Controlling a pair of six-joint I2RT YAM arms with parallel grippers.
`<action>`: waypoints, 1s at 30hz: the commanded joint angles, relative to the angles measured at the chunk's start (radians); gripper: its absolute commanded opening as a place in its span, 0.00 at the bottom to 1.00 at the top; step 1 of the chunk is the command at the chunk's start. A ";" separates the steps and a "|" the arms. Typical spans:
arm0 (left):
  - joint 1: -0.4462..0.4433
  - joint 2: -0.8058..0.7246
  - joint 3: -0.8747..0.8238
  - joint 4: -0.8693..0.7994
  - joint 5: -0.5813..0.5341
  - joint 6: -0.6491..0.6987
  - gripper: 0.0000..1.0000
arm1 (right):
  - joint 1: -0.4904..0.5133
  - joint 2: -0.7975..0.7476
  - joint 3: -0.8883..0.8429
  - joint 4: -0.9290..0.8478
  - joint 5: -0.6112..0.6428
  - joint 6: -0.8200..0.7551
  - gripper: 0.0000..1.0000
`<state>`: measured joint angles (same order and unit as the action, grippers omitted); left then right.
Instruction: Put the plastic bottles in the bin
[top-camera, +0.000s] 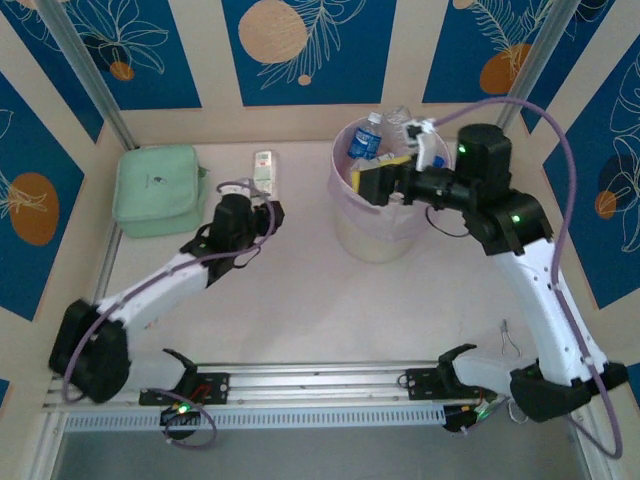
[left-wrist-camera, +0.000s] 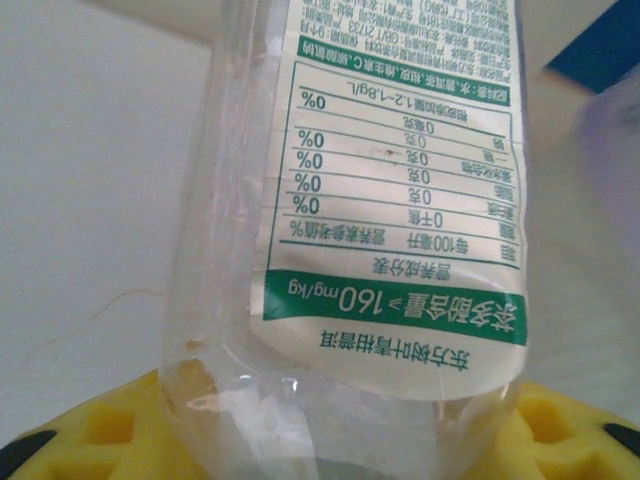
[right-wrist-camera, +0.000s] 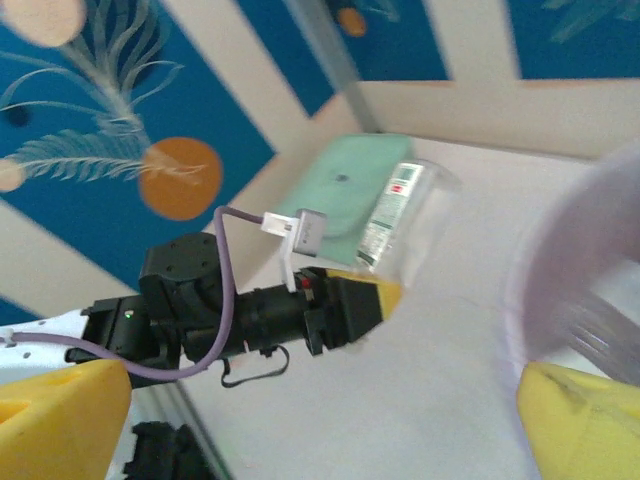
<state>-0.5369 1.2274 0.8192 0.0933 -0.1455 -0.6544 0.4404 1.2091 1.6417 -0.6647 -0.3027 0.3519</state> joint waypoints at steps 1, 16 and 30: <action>-0.011 -0.147 -0.040 0.051 0.091 -0.004 0.09 | 0.079 0.093 0.081 0.045 0.019 -0.003 0.99; -0.236 -0.210 -0.037 0.294 0.217 -0.009 0.11 | 0.186 0.423 0.362 -0.059 0.006 0.024 0.99; -0.273 -0.124 0.016 0.288 0.187 -0.030 0.85 | 0.016 0.323 0.377 -0.059 0.025 0.027 0.52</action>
<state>-0.8055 1.0954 0.8108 0.3920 0.0299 -0.6640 0.5148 1.6066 1.9564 -0.7528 -0.2882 0.4103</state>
